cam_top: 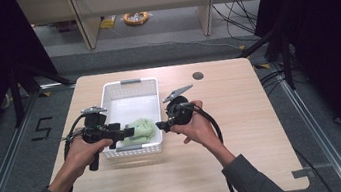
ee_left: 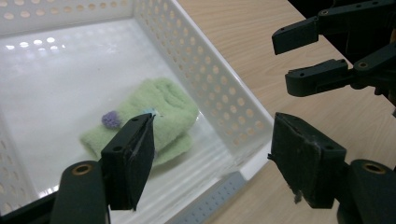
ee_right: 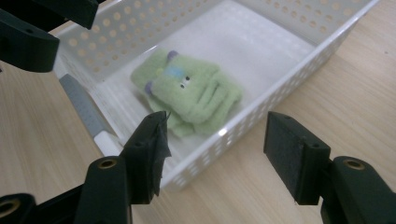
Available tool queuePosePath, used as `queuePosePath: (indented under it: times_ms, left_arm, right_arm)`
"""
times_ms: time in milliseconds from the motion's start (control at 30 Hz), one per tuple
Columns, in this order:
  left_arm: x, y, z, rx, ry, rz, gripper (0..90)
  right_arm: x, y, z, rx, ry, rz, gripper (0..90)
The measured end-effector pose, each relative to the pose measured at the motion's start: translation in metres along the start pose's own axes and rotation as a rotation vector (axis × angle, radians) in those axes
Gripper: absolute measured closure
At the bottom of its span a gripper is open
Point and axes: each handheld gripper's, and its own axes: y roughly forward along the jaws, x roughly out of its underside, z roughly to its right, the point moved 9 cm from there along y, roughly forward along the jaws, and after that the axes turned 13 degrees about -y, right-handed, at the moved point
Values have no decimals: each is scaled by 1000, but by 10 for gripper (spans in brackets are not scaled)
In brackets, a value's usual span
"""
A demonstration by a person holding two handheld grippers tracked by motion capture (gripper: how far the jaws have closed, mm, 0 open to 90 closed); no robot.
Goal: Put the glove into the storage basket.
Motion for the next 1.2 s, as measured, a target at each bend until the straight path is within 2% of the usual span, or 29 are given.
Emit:
queuePosePath:
  times_ms: [33,67,100,133,167,233,300,367,400,433,467,500,533,567,600,633,667,800,833,867,900,967,1067,1100,1133,1167,1200]
  left_arm:
    - [2,-1,1,2,15,-10,301]
    - [4,0,4,9,4,-1,301]
    - [6,-1,4,10,17,-8,300]
    - [7,0,7,13,4,5,300]
    - [9,-1,8,15,14,5,300]
    - [12,-1,13,23,30,10,300]
    - [16,-2,19,33,44,8,300]
    - [19,-2,24,40,57,10,300]
    - [20,-3,27,48,64,14,300]
    - [21,-3,30,50,67,20,300]
    - [21,-3,30,50,67,20,300]
    - [25,-4,36,62,80,15,300]
    - [26,-4,39,63,85,17,300]
    - [29,-4,42,69,91,15,300]
    - [29,-4,42,69,91,15,300]
    - [34,-3,47,78,105,13,300]
    - [36,-4,49,76,110,11,300]
    - [46,1,57,89,125,6,299]
    - [48,2,58,90,132,4,299]
    - [51,4,60,94,135,0,299]
    - [54,5,62,96,141,0,299]
    - [59,9,65,99,151,-9,299]
    - [68,13,69,100,170,-23,299]
    - [71,14,71,110,164,-22,300]
    - [74,15,71,113,166,-25,300]
    - [76,16,72,114,160,-21,301]
    - [79,17,73,124,156,-18,300]
  right_arm:
    - [3,-2,-1,-8,1,6,400]
    - [5,-5,-1,-8,14,6,399]
    - [8,-7,-2,-11,18,11,398]
    - [9,-7,1,-5,-8,42,398]
    - [14,-10,2,-4,-18,28,398]
    - [19,-14,1,0,-9,41,397]
    - [24,-18,-2,-15,-9,53,396]
    - [28,-22,-2,-9,-24,69,394]
    - [30,-24,-4,-6,-2,79,392]
    - [32,-26,-3,-13,-20,79,390]
    - [32,-26,-3,-13,-20,79,390]
    - [36,-28,-5,-22,-17,92,388]
    - [39,-30,-8,-28,-2,81,387]
    - [41,-32,-6,-9,-4,82,386]
    - [41,-32,-6,-9,-4,82,386]
    - [46,-35,-7,-13,-18,93,386]
    - [48,-37,-8,-18,-5,92,385]
    - [54,-42,-5,-4,-19,119,385]
    - [57,-45,-6,-4,8,108,386]
    - [58,-45,-3,5,-12,116,386]
    - [61,-46,-4,5,1,109,385]
    - [63,-46,-2,18,-11,120,386]
    - [69,-46,-3,3,0,104,385]
    - [70,-45,-4,-6,1,110,385]
    - [74,-46,-2,12,3,89,385]
    - [74,-45,-2,19,-6,103,385]
    - [77,-46,-3,12,4,93,384]
